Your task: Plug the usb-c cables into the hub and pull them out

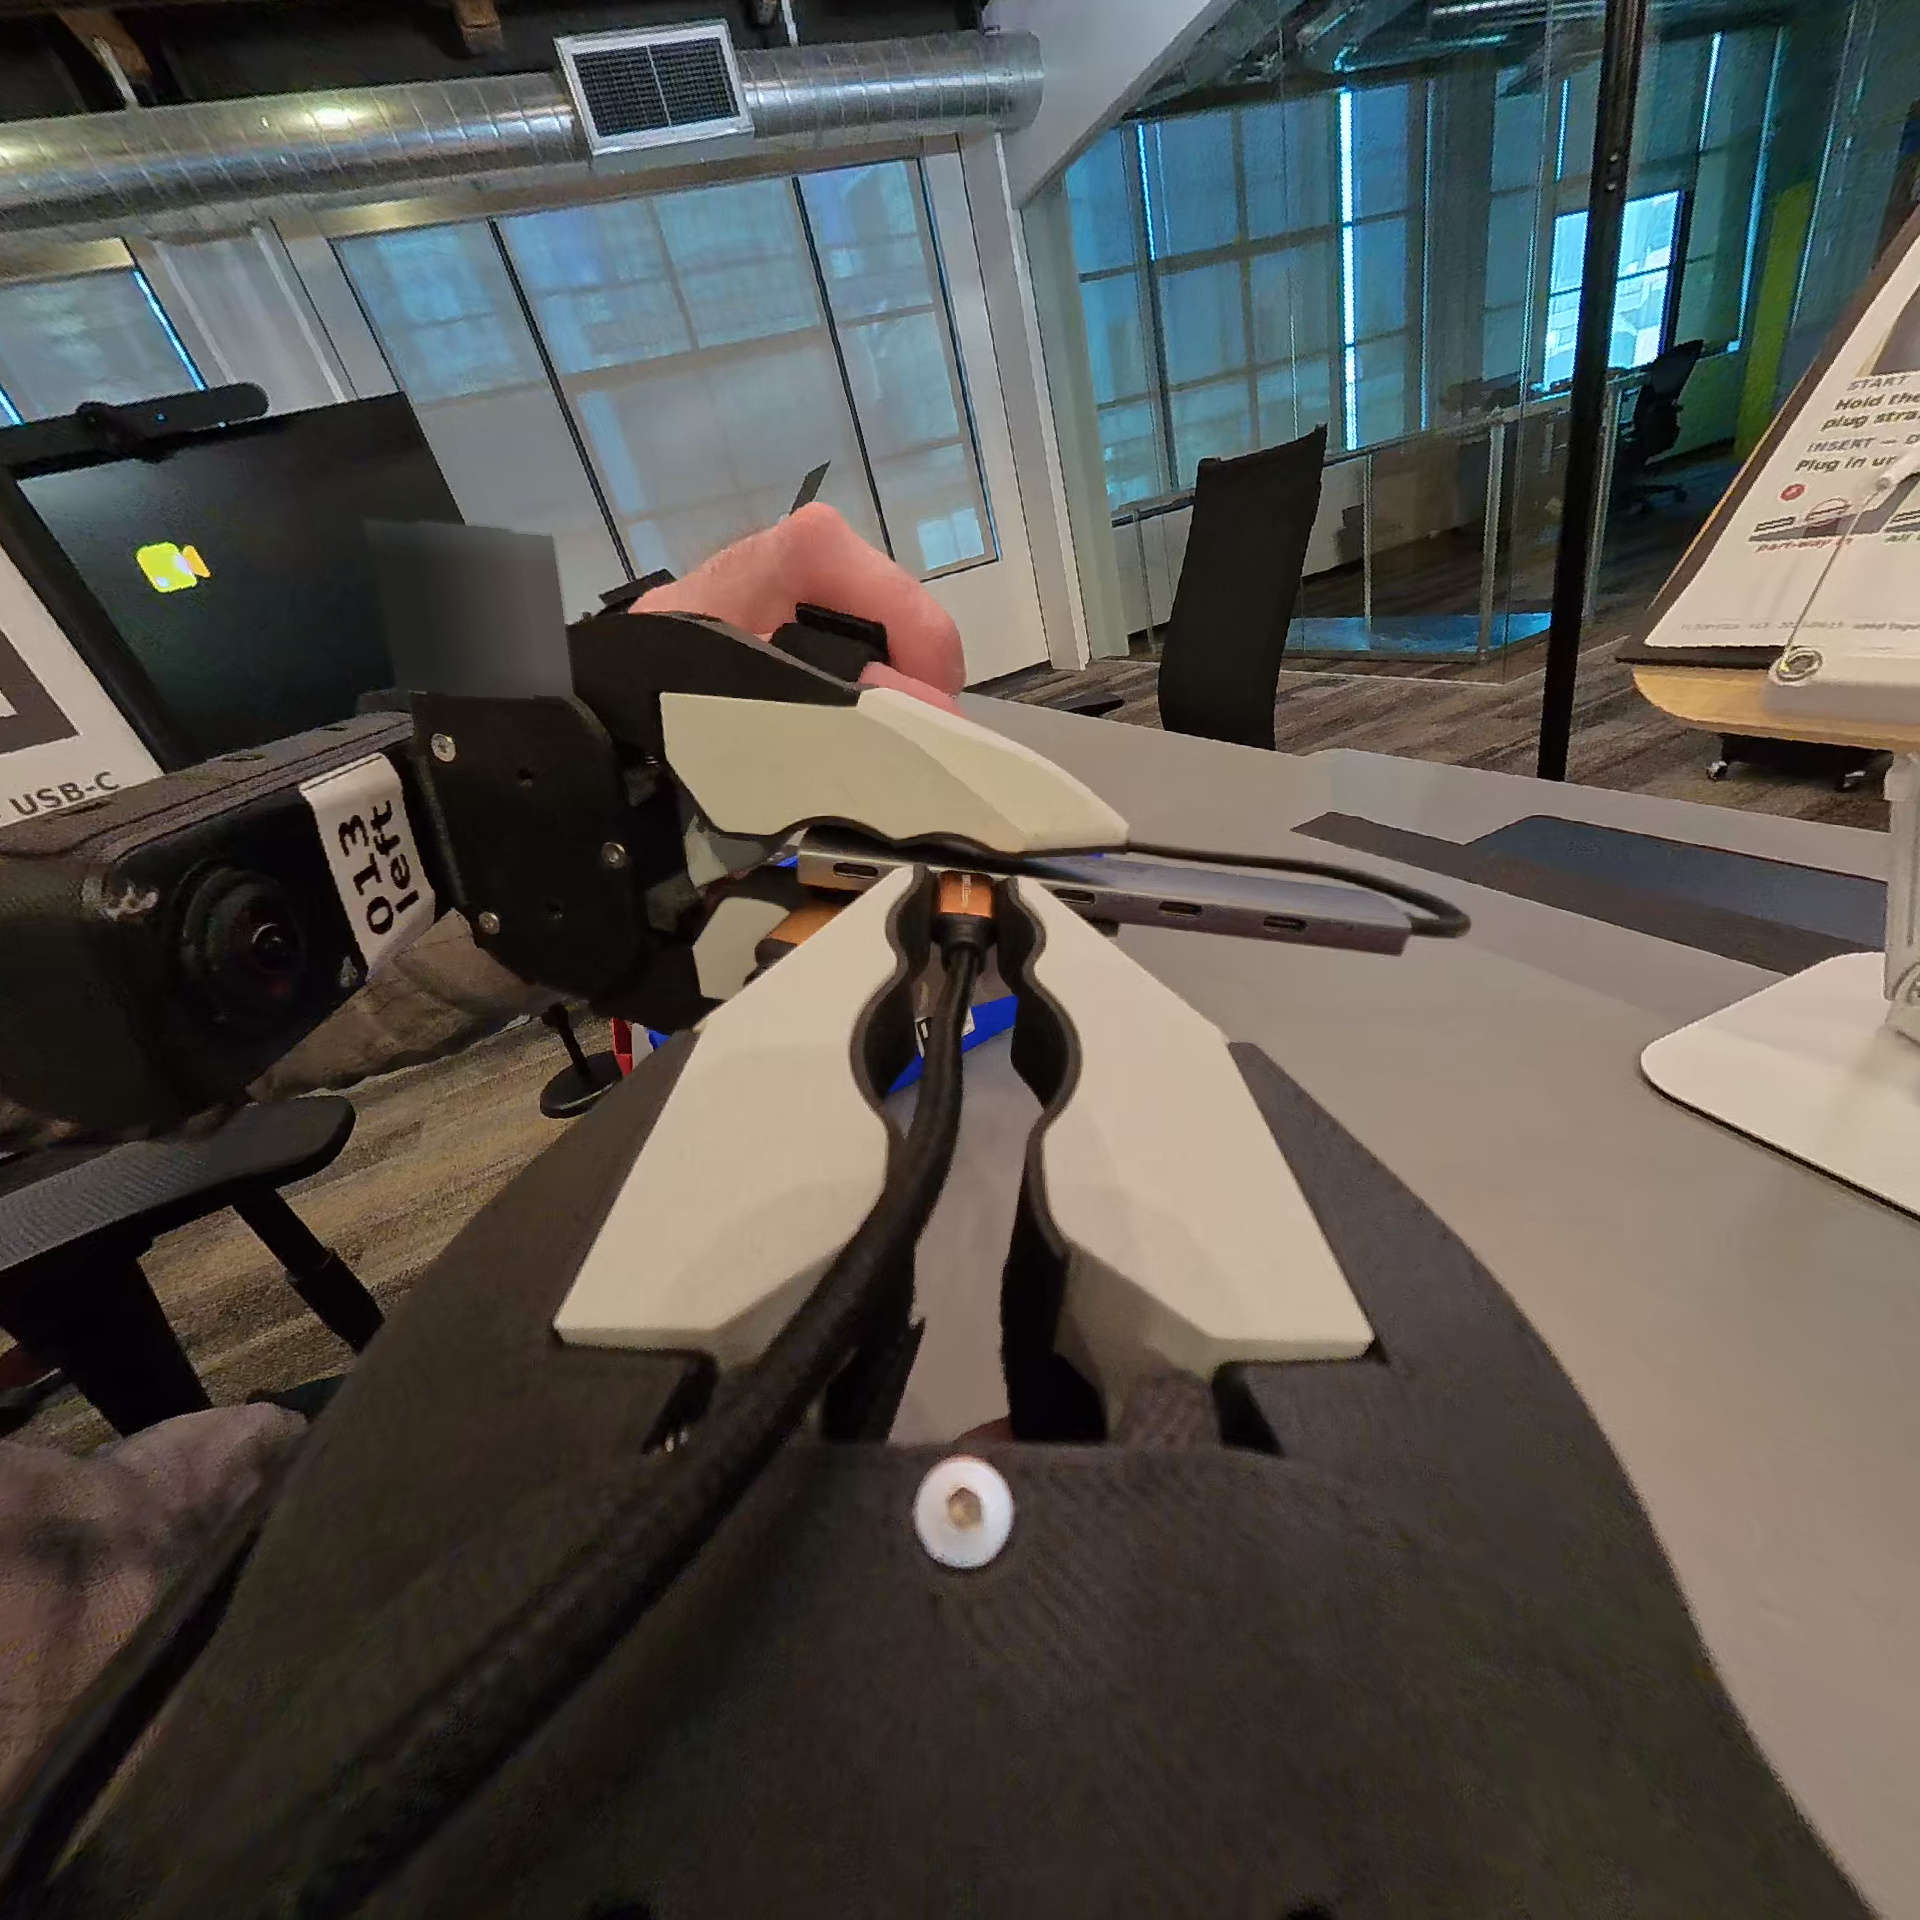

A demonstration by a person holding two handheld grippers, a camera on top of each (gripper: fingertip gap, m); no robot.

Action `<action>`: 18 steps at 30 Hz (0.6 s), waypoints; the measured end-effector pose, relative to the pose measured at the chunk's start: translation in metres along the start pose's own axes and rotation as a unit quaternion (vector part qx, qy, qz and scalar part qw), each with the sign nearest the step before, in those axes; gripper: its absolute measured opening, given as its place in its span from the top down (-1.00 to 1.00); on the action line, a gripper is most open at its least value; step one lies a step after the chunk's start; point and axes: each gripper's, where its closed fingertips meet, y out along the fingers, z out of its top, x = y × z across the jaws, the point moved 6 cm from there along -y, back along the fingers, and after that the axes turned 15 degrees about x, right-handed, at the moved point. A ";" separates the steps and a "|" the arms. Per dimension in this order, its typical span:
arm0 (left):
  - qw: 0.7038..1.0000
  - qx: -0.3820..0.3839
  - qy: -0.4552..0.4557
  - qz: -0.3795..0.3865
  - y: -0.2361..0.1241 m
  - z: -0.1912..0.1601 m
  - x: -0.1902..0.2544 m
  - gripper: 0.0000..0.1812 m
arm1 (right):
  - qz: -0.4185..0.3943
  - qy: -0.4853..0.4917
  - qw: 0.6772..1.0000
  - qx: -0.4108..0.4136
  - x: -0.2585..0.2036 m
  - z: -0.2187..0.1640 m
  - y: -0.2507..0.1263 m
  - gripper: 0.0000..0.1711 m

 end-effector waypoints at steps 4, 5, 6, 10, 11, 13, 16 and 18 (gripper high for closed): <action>1.000 -0.006 -0.013 -0.001 0.002 -0.003 0.001 0.79 | 0.005 -0.004 1.000 -0.004 -0.004 -0.003 0.002 0.89; 1.000 -0.008 -0.015 -0.001 0.003 -0.004 0.001 0.78 | 0.006 -0.005 1.000 -0.006 -0.005 -0.004 0.003 0.89; 1.000 -0.009 -0.017 -0.001 0.004 -0.005 0.002 0.80 | 0.006 -0.008 1.000 -0.008 -0.006 -0.005 0.004 0.89; 1.000 -0.008 -0.016 -0.001 0.004 -0.006 0.004 0.85 | 0.002 -0.015 1.000 -0.012 -0.006 -0.005 0.004 0.89; 1.000 -0.008 -0.016 -0.002 0.004 -0.006 0.005 0.85 | 0.001 -0.017 1.000 -0.013 -0.006 -0.005 0.004 0.89; 1.000 -0.005 -0.017 -0.003 0.004 -0.006 0.005 0.85 | 0.000 -0.017 1.000 -0.011 -0.006 -0.005 0.004 0.89; 1.000 -0.005 -0.019 -0.003 0.005 -0.007 0.005 0.85 | -0.003 -0.023 1.000 -0.012 -0.006 -0.005 0.004 0.89; 1.000 -0.004 -0.019 -0.001 0.005 -0.006 0.004 0.85 | -0.001 -0.020 1.000 -0.011 -0.005 -0.004 0.004 0.89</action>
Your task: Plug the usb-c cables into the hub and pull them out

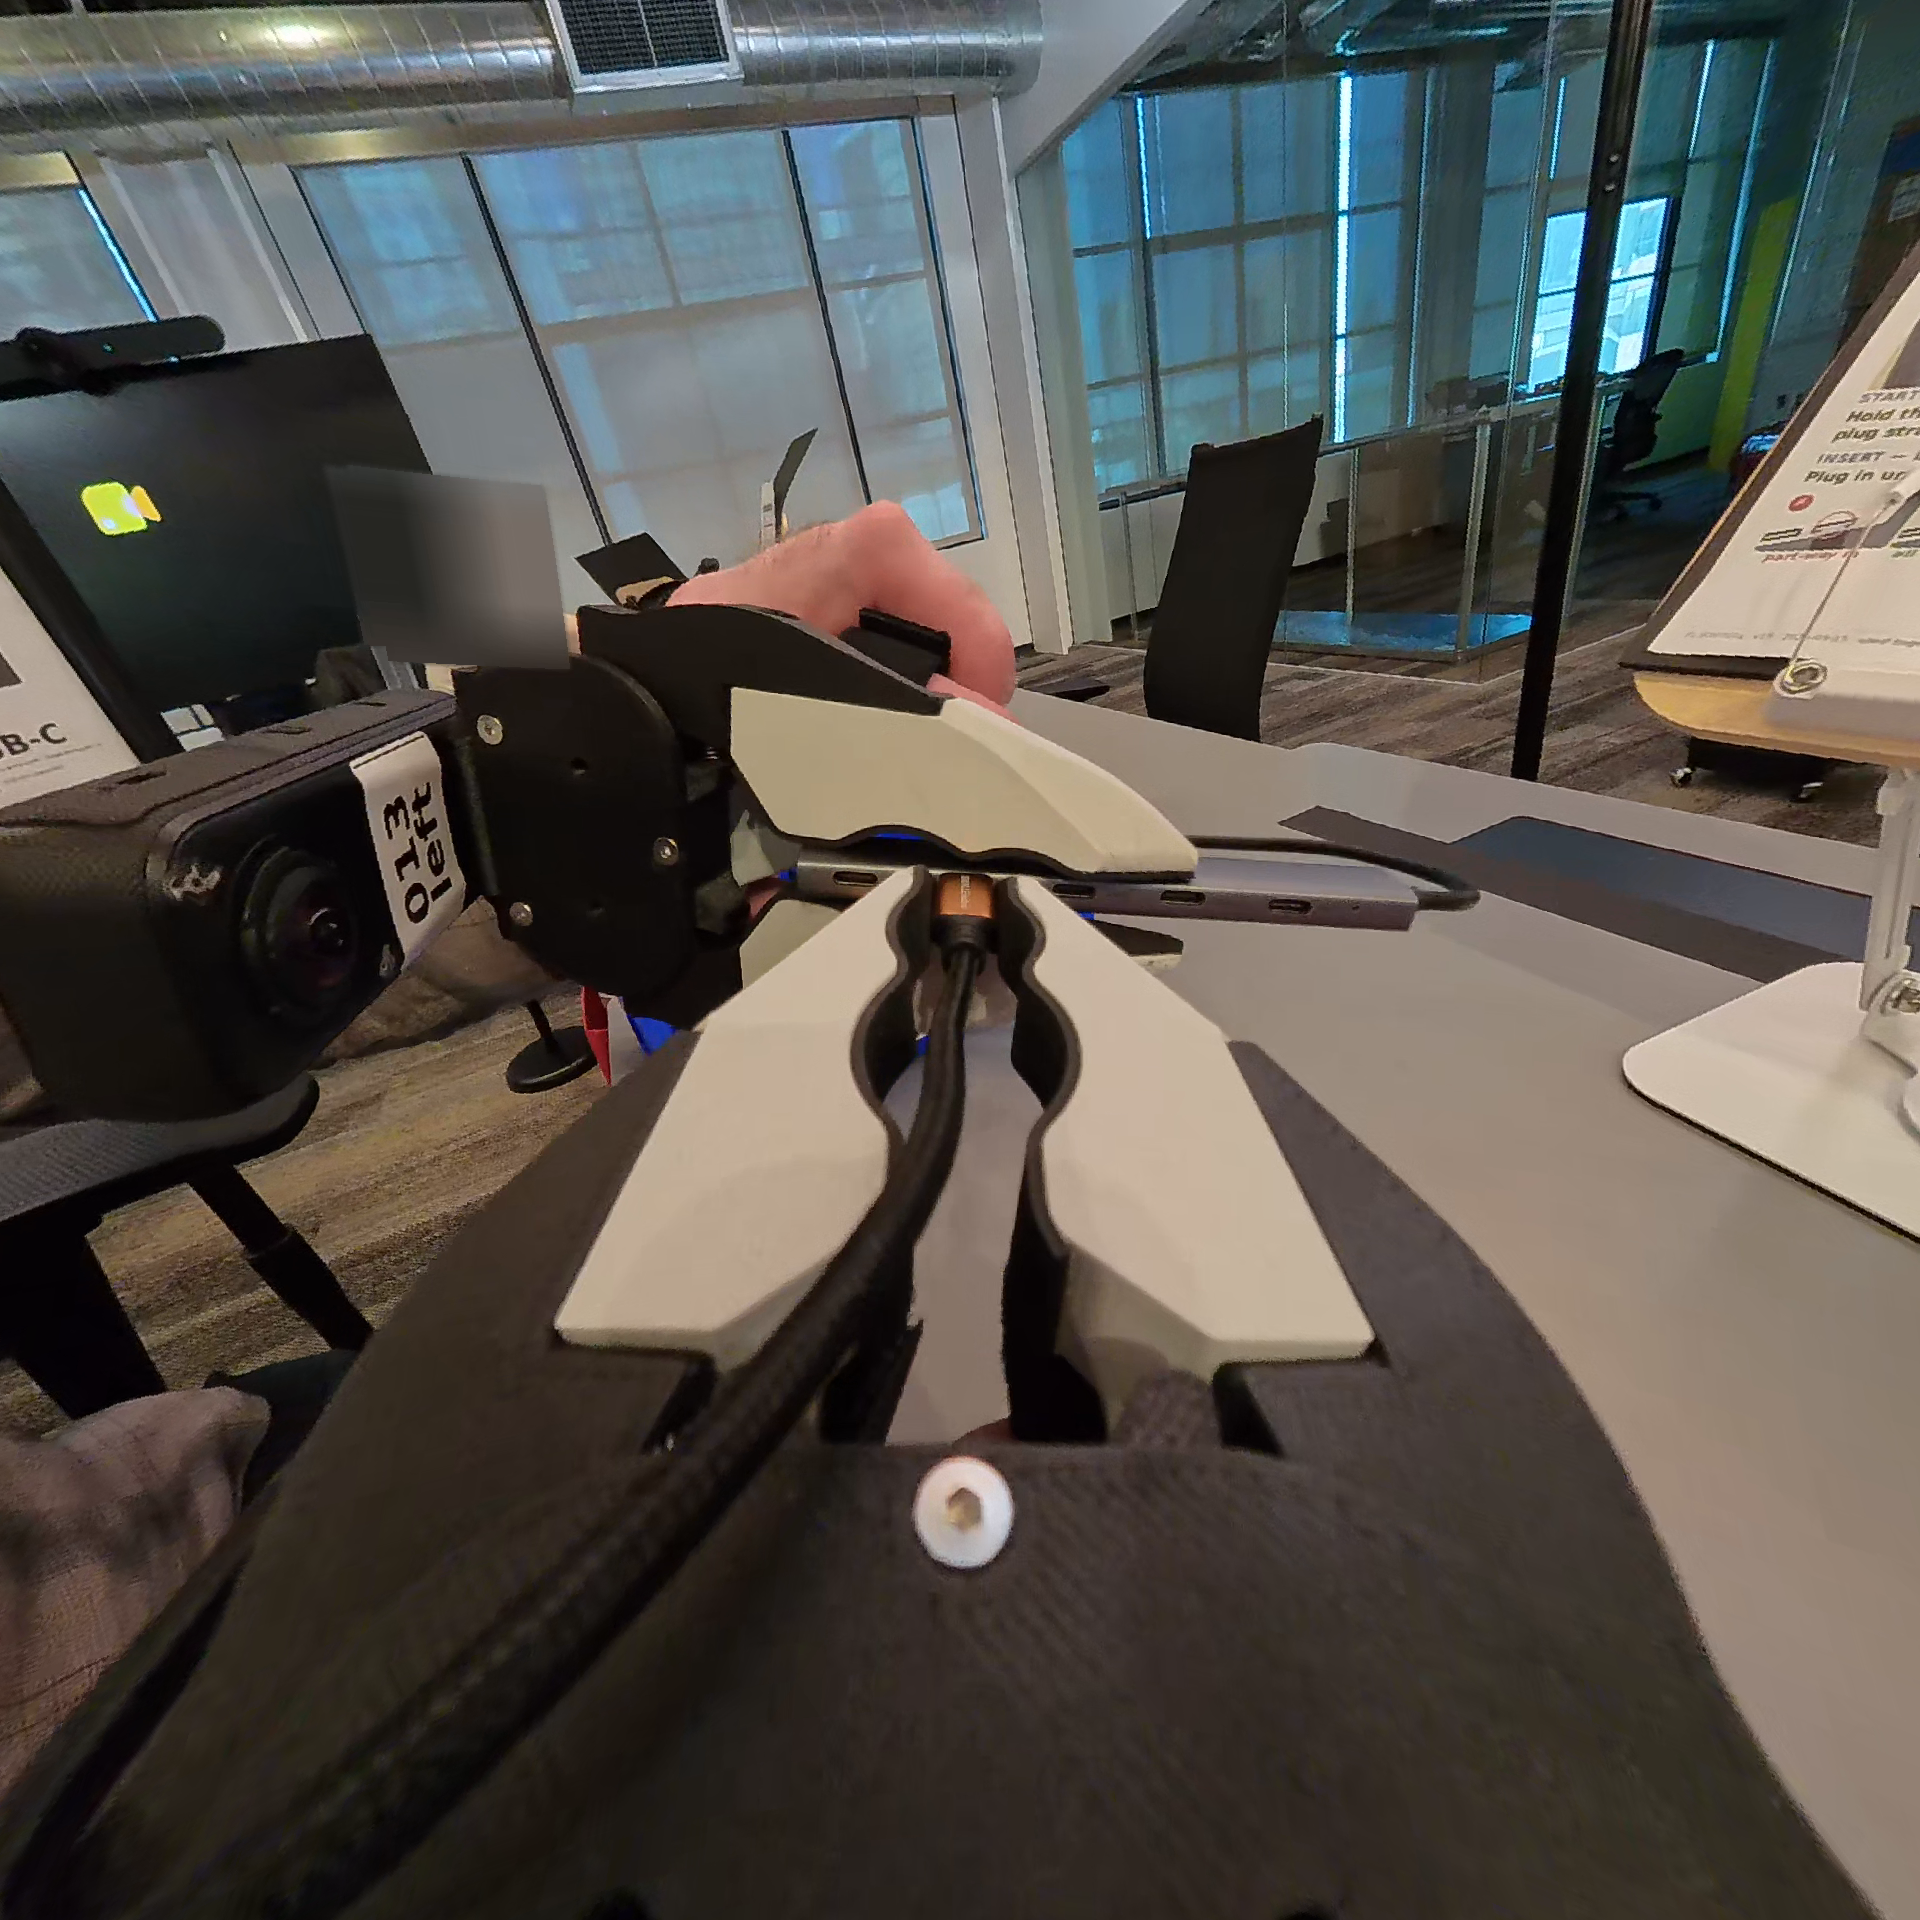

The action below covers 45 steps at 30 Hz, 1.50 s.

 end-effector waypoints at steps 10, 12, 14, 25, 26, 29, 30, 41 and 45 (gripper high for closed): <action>1.000 0.008 0.008 0.006 0.000 0.002 -0.002 0.86 | 0.009 0.010 1.000 0.009 0.000 0.004 -0.003 0.87; 1.000 0.010 0.015 0.008 0.000 0.002 -0.001 0.86 | 0.012 0.009 1.000 0.008 0.001 0.005 -0.004 0.87; 1.000 0.006 0.018 0.006 0.000 0.001 0.000 0.86 | 0.013 0.007 1.000 -0.002 0.001 0.004 -0.005 0.83; 1.000 0.001 0.025 0.005 0.000 -0.002 0.000 0.85 | 0.044 -0.003 0.999 -0.031 -0.005 0.004 -0.009 0.63; 1.000 0.001 0.023 0.003 0.000 -0.002 -0.001 0.85 | 0.048 0.000 0.998 -0.029 -0.005 0.004 -0.009 0.61; 1.000 -0.001 0.019 0.005 0.000 -0.003 -0.002 0.85 | 0.049 0.006 0.999 -0.011 -0.003 0.010 -0.013 0.61; 1.000 -0.001 0.014 0.005 0.000 -0.005 -0.003 0.86 | 0.045 0.005 0.999 -0.003 -0.001 0.012 -0.015 0.62; 0.999 -0.016 0.044 0.001 -0.002 -0.010 -0.001 0.86 | 0.041 -0.038 0.994 -0.096 -0.004 0.004 -0.009 0.62; 0.998 -0.024 0.055 -0.003 -0.003 -0.010 0.002 0.86 | 0.036 -0.095 0.984 -0.144 -0.008 0.005 -0.008 0.61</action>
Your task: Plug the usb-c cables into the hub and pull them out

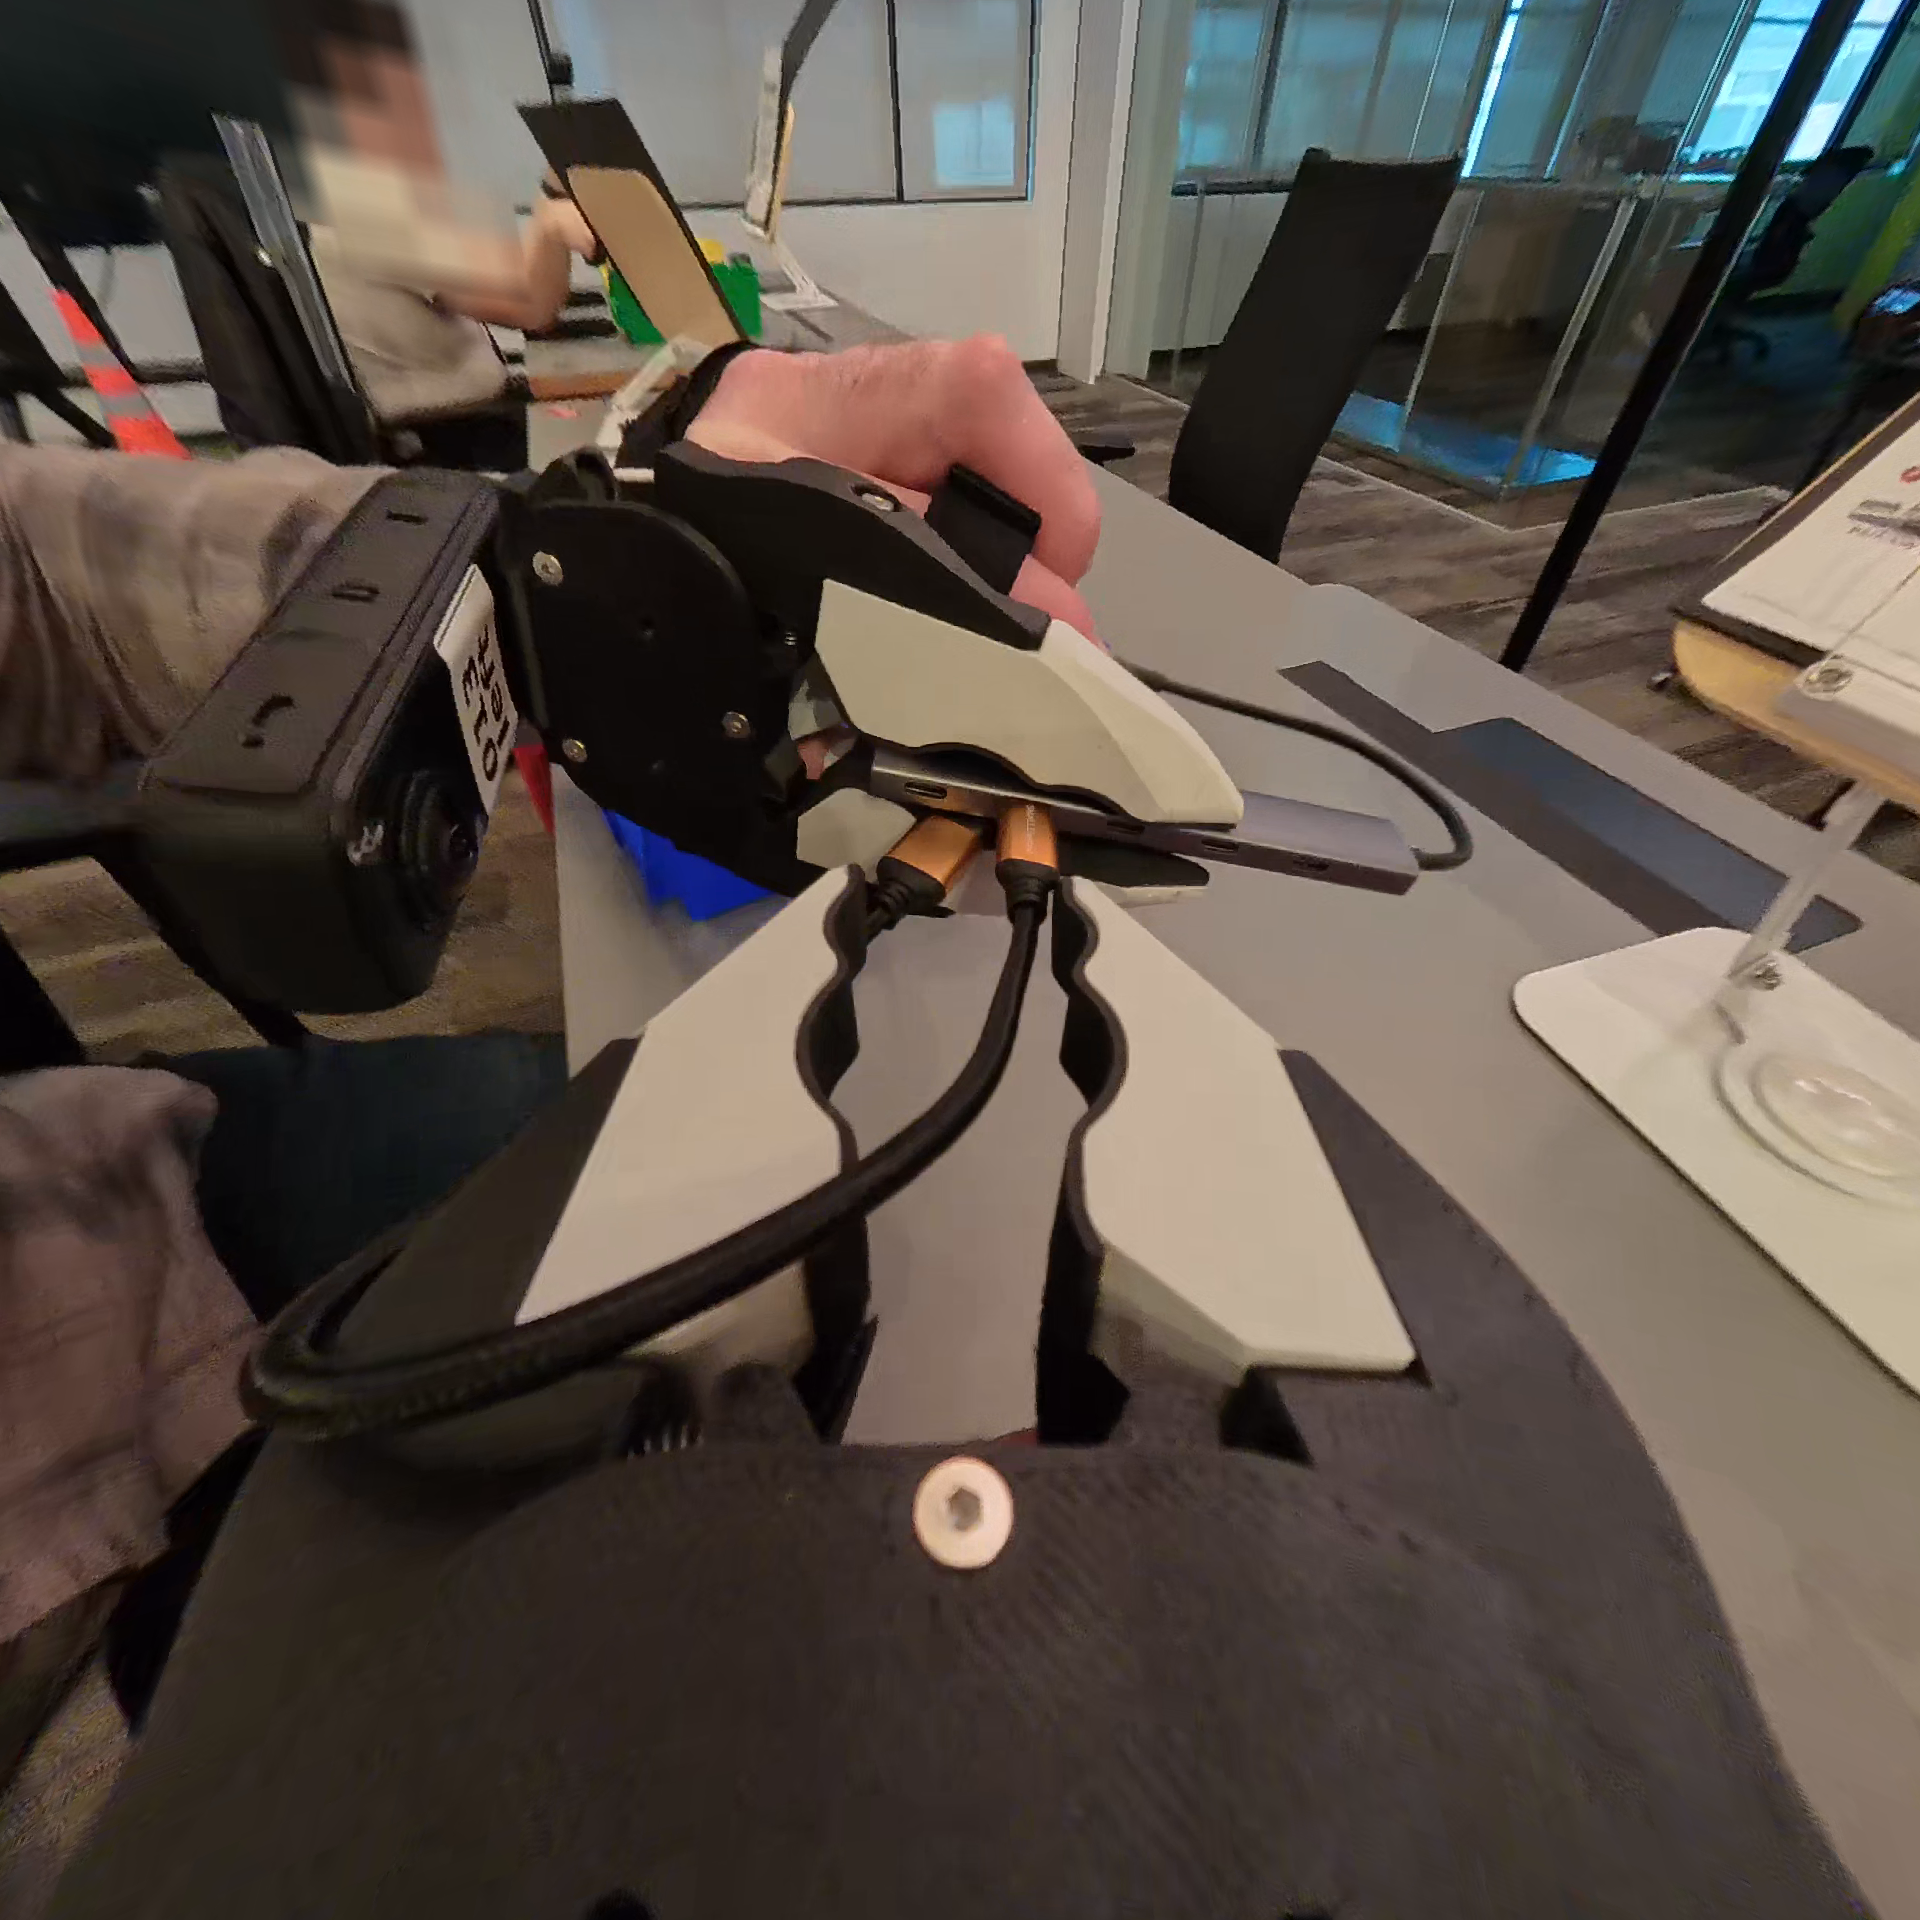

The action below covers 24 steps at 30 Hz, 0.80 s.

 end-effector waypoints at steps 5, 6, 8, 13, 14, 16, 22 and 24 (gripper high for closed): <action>1.000 -0.021 -0.021 0.001 0.002 -0.006 -0.002 0.86 | -0.054 -0.067 0.996 0.004 0.005 0.008 -0.002 0.65; 0.999 -0.022 -0.026 -0.001 0.003 -0.007 -0.002 0.86 | -0.050 -0.073 0.996 0.005 0.004 0.009 -0.003 0.69; 0.999 -0.027 -0.027 -0.002 0.002 -0.009 -0.003 0.86 | -0.027 -0.084 0.996 0.002 -0.001 0.010 -0.002 0.72; 0.999 -0.029 -0.027 -0.008 0.002 -0.009 0.000 0.86 | -0.012 -0.074 0.997 -0.007 -0.003 0.009 0.000 0.67; 0.999 -0.027 -0.030 -0.007 0.002 -0.008 0.000 0.86 | -0.010 -0.065 0.998 -0.012 -0.004 0.007 0.002 0.67; 0.999 -0.032 -0.033 -0.006 0.002 -0.009 0.001 0.86 | -0.015 -0.064 0.998 -0.013 -0.003 0.006 0.003 0.67; 0.999 -0.028 -0.038 0.001 0.001 -0.007 -0.001 0.85 | 0.009 -0.056 0.998 -0.019 -0.007 0.008 -0.003 0.63; 0.999 -0.024 -0.042 0.002 0.002 -0.005 -0.002 0.86 | 0.015 -0.052 0.998 -0.019 -0.007 0.009 -0.003 0.61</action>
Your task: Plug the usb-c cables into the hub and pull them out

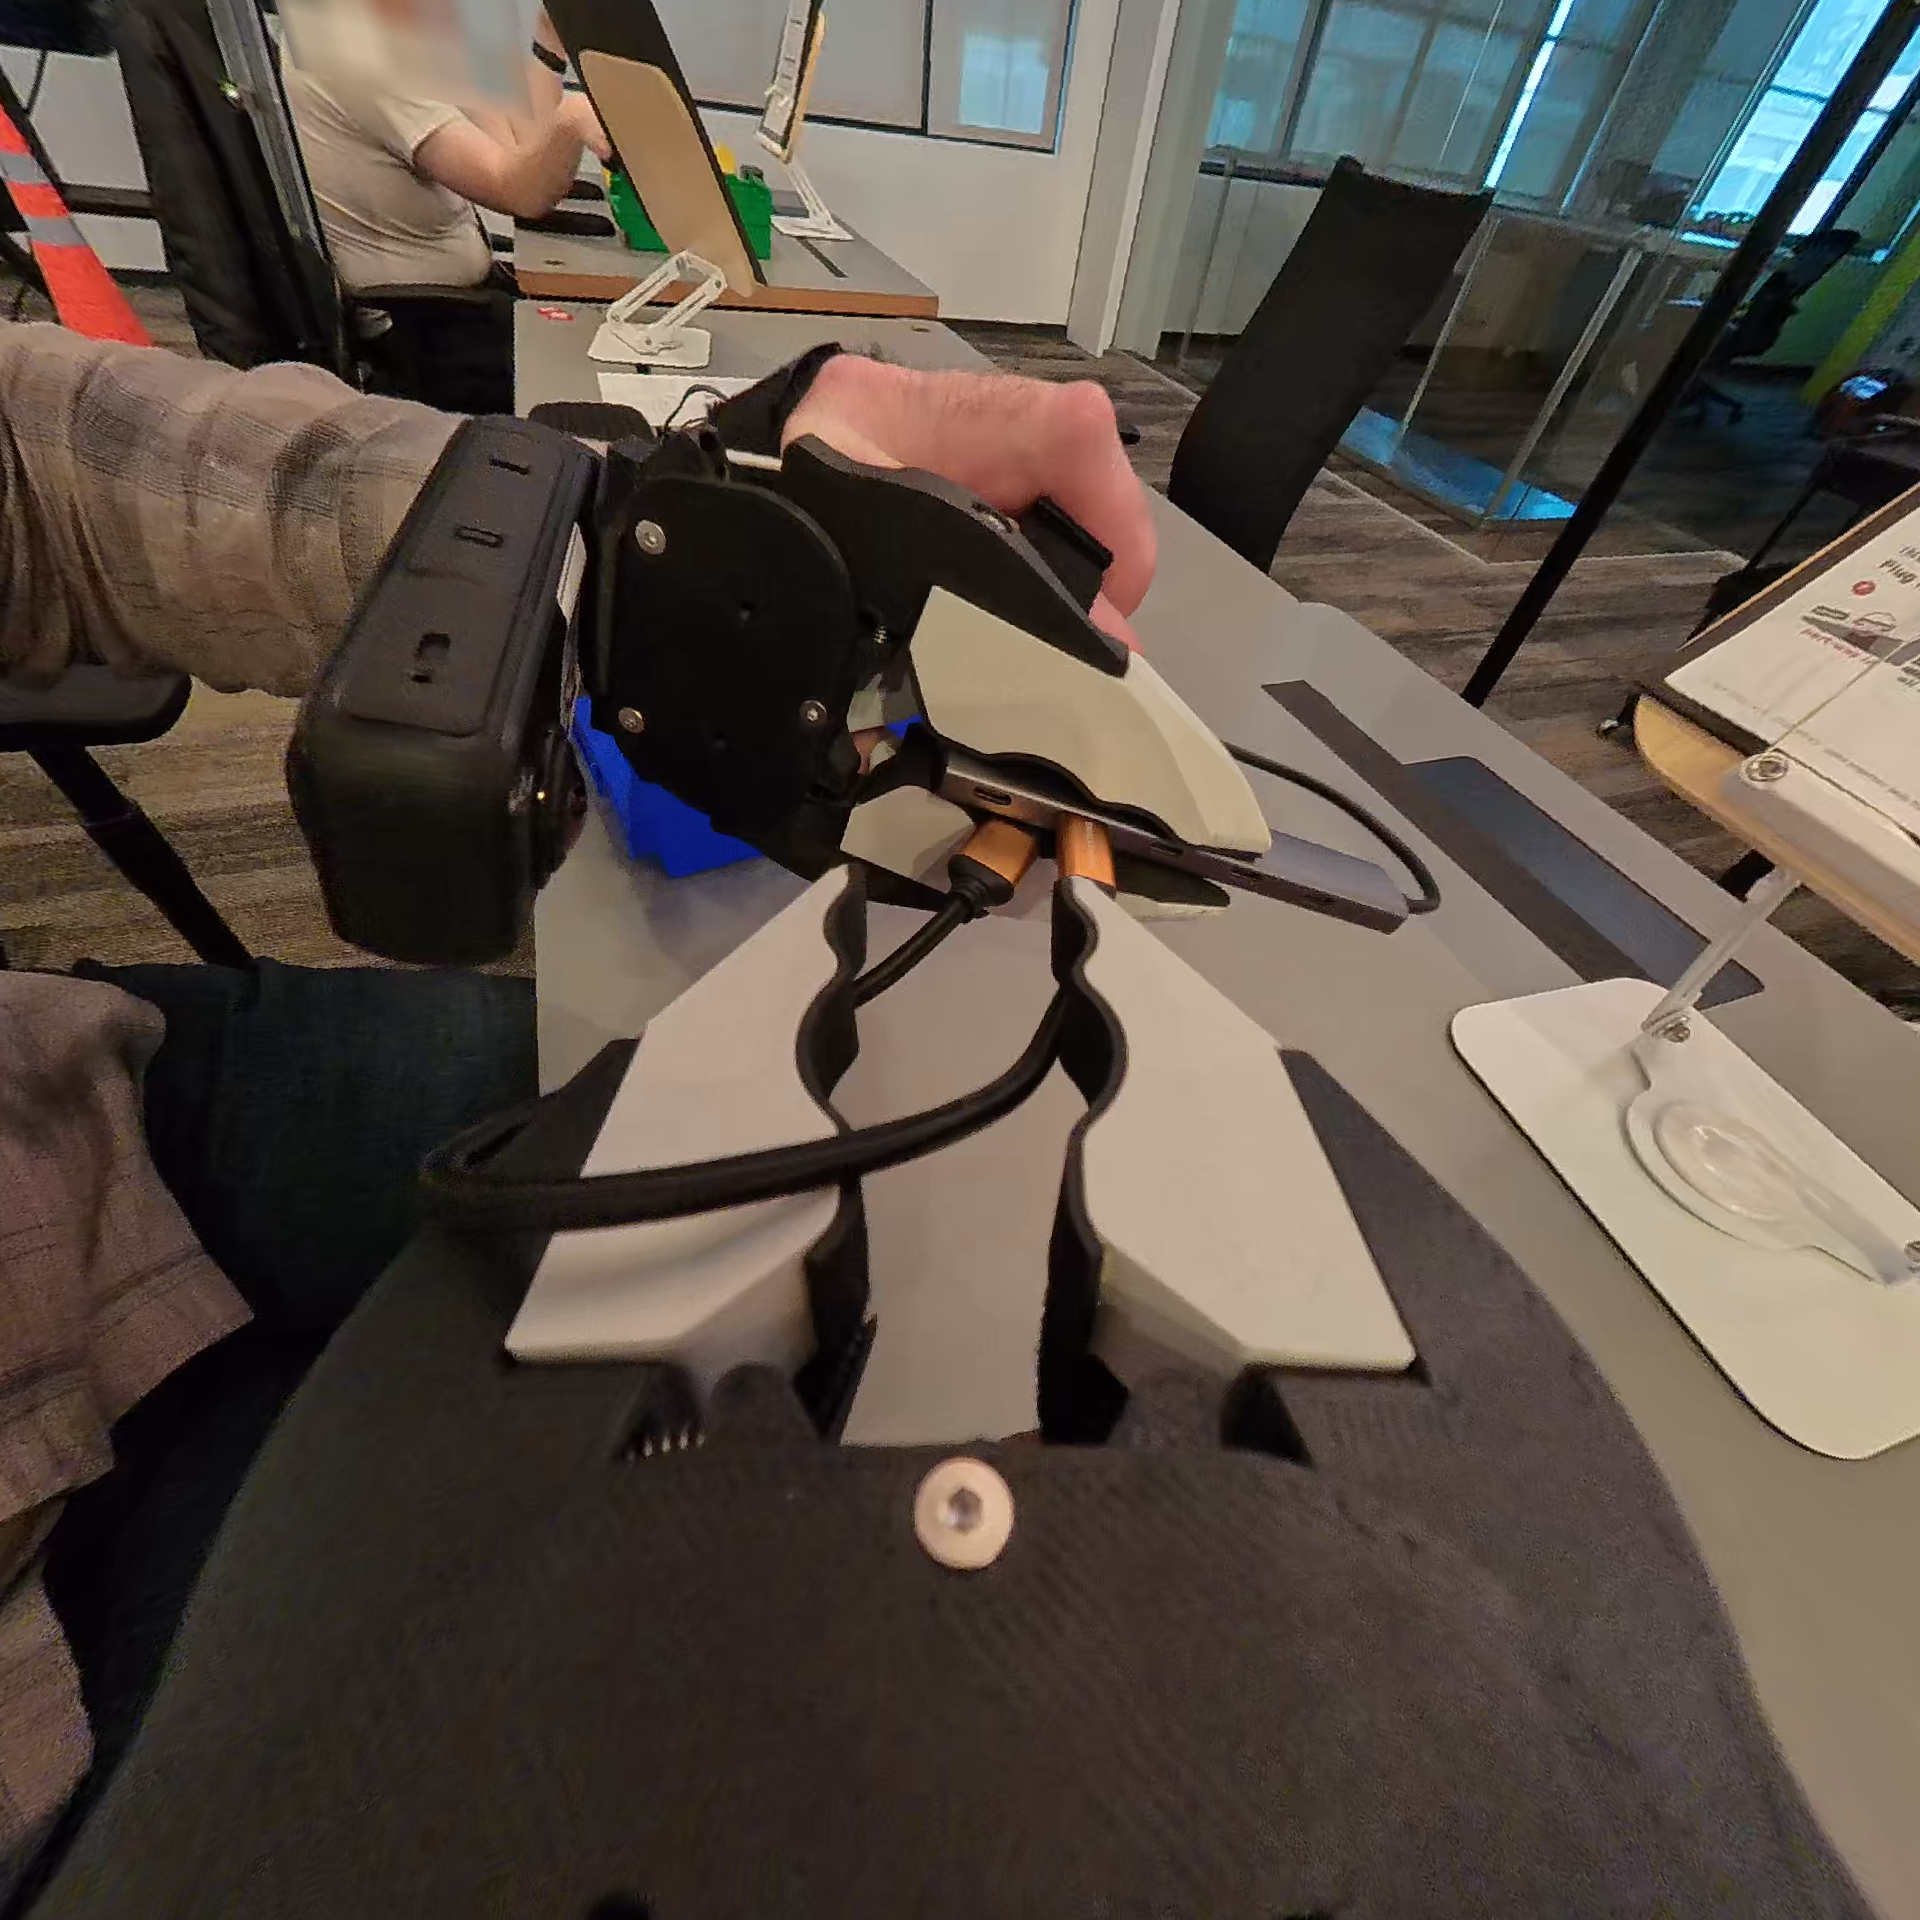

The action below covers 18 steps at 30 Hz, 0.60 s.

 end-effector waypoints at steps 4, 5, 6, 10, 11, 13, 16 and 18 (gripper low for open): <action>1.000 -0.008 0.008 -0.007 0.001 -0.002 0.002 0.86 | 0.005 -0.017 1.000 -0.024 -0.001 -0.006 0.004 0.64; 1.000 -0.009 0.004 -0.012 0.000 -0.002 0.003 0.86 | 0.007 -0.027 0.999 -0.030 -0.002 -0.006 0.005 0.64; 1.000 -0.010 0.003 -0.017 0.000 -0.002 0.004 0.86 | 0.013 -0.032 0.999 -0.036 -0.003 -0.007 0.005 0.65; 0.999 -0.021 0.008 -0.027 -0.002 -0.002 0.007 0.86 | 0.021 -0.051 0.995 -0.082 -0.005 -0.013 0.009 0.67; 0.999 -0.024 0.013 -0.026 -0.002 -0.002 0.008 0.86 | 0.018 -0.052 0.994 -0.092 -0.004 -0.014 0.010 0.70; 0.999 -0.033 0.011 -0.032 -0.001 -0.003 0.010 0.86 | 0.021 -0.055 0.992 -0.112 -0.003 -0.017 0.013 0.76; 0.999 -0.040 0.006 -0.036 -0.001 -0.003 0.011 0.87 | 0.023 -0.062 0.990 -0.122 -0.002 -0.019 0.014 0.84; 0.998 -0.042 0.010 -0.041 -0.002 -0.003 0.012 0.87 | 0.027 -0.055 0.990 -0.124 -0.001 -0.019 0.014 0.87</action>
